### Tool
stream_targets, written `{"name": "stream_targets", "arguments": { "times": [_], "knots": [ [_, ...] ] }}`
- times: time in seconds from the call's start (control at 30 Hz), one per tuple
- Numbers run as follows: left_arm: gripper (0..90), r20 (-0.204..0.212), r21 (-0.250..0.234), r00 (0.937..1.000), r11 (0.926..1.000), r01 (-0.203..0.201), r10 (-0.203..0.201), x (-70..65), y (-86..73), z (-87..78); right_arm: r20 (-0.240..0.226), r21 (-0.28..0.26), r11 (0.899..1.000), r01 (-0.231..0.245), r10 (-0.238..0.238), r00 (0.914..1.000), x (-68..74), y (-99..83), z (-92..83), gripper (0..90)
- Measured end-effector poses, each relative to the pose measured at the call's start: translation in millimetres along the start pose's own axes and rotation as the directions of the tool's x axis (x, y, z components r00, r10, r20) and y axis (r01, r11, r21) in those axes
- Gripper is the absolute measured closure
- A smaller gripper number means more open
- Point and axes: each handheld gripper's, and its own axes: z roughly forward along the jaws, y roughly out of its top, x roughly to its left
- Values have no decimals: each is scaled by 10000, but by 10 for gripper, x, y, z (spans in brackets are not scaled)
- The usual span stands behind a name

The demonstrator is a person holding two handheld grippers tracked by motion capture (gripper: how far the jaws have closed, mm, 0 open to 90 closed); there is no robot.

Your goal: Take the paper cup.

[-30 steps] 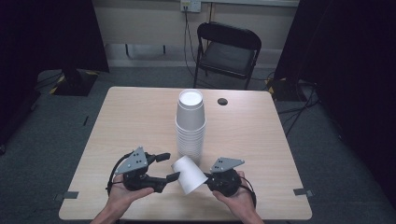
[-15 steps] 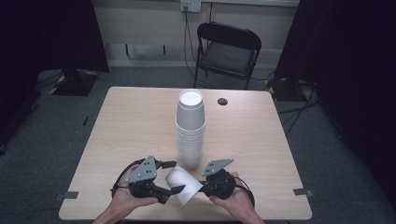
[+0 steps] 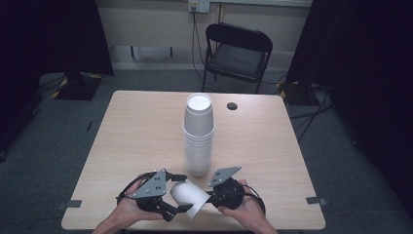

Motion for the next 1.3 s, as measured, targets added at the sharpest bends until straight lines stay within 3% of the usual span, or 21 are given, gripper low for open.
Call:
{"name": "stream_targets", "arguments": {
  "times": [0.1,0.3,0.47,0.77,0.93,1.17,1.3],
  "knots": [
    [156,148,200,9998,9997,-155,152,20,-15,-4,-47,-31,10000,-58,57,10000,-6,-3,-4,843],
    [145,288,205,9995,9997,-94,88,25,-39,3,-238,-291,9994,-182,176,9996,-49,-17,-55,845],
    [111,527,559,9986,9984,38,-68,42,-86,17,-343,-405,9989,-236,223,9992,-59,-20,-73,852],
    [46,629,1150,9973,9924,-450,379,9,-129,106,-658,-728,9953,-632,585,9961,-133,-34,-144,865],
    [36,482,1559,9971,9855,-663,595,-10,-169,159,-886,-893,9917,-924,845,9925,-176,-1,-164,872],
    [63,-74,1655,9957,9821,-899,924,-43,-146,226,-965,-1068,9858,-1292,1190,9882,-241,94,-230,872],
    [61,-282,1920,9929,9754,-1082,1157,-55,-140,270,-1016,-1215,9820,-1444,1324,9860,-246,120,-238,872]
  ]
}}
